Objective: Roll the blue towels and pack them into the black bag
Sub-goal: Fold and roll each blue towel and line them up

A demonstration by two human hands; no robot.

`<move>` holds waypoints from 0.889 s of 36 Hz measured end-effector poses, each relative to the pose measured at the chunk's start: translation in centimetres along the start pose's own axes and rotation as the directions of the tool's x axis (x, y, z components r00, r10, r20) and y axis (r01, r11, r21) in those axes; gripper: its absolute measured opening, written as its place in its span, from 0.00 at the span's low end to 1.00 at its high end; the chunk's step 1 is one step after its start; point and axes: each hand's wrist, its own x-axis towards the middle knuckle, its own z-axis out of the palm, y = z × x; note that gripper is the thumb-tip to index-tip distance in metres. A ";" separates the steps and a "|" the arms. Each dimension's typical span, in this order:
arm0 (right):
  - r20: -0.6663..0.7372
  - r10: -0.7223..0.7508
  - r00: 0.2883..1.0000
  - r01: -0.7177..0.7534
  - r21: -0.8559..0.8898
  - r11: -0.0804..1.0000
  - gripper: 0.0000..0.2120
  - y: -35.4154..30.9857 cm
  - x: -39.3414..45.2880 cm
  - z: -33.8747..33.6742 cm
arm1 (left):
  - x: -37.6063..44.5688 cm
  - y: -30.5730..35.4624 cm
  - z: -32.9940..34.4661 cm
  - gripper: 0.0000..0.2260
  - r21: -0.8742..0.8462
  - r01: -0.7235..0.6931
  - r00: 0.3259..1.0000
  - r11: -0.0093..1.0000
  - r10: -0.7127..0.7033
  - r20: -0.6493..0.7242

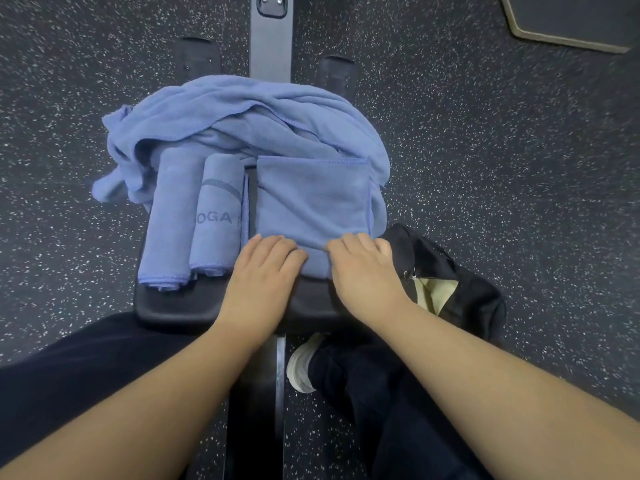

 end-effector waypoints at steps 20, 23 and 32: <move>0.150 -0.045 0.988 0.021 0.155 0.988 0.18 0.4 0.3 -1.4 | 1.9 0.0 1.6 0.06 0.034 0.164 0.984 0.986 -0.166 0.063; 0.194 -0.061 0.979 0.032 0.148 0.988 0.17 0.3 0.4 -1.7 | 1.4 0.1 1.2 0.11 0.011 0.168 0.983 0.986 -0.168 0.067; 0.233 -0.097 0.968 0.064 0.145 0.987 0.09 0.6 0.8 -1.9 | -0.2 0.3 0.6 0.26 0.007 0.137 0.976 0.991 -0.136 0.170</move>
